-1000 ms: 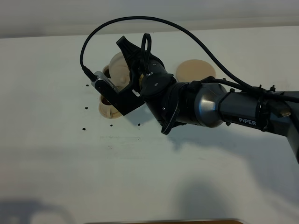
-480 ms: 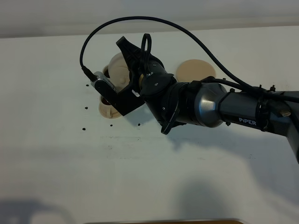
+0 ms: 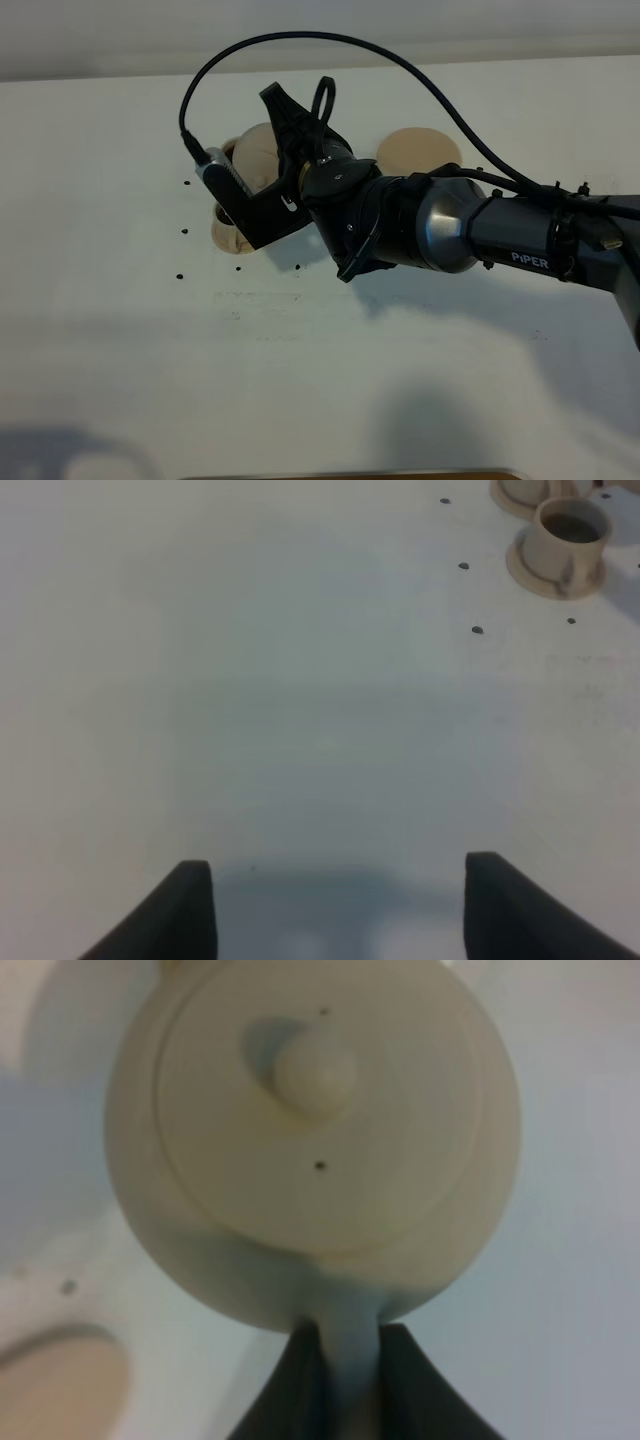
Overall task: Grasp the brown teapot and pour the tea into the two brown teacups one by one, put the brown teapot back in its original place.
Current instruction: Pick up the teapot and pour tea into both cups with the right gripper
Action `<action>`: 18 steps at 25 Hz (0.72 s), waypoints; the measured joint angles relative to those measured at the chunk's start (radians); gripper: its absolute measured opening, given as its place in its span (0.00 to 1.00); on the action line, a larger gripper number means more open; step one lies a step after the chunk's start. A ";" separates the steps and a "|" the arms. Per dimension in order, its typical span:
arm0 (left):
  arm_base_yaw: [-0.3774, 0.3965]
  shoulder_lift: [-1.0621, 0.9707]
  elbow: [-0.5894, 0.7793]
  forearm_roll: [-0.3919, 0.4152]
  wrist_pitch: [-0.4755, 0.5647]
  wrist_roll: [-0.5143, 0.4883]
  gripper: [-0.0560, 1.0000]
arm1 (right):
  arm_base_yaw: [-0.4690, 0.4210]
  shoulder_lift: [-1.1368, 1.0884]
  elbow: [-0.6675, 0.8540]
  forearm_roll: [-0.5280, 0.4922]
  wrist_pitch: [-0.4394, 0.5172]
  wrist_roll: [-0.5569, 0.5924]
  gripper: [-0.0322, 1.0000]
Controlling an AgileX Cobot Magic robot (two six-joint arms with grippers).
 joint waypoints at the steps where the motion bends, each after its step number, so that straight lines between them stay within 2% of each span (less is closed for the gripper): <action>1: 0.000 0.000 0.000 0.000 0.000 0.000 0.62 | 0.000 0.000 0.000 0.017 0.000 0.014 0.11; 12: 0.000 0.000 0.000 0.000 -0.001 0.000 0.62 | -0.002 0.000 0.000 0.129 0.001 0.277 0.11; 18: 0.000 0.000 0.000 0.000 -0.001 0.000 0.62 | -0.021 -0.005 0.000 0.235 -0.010 0.427 0.11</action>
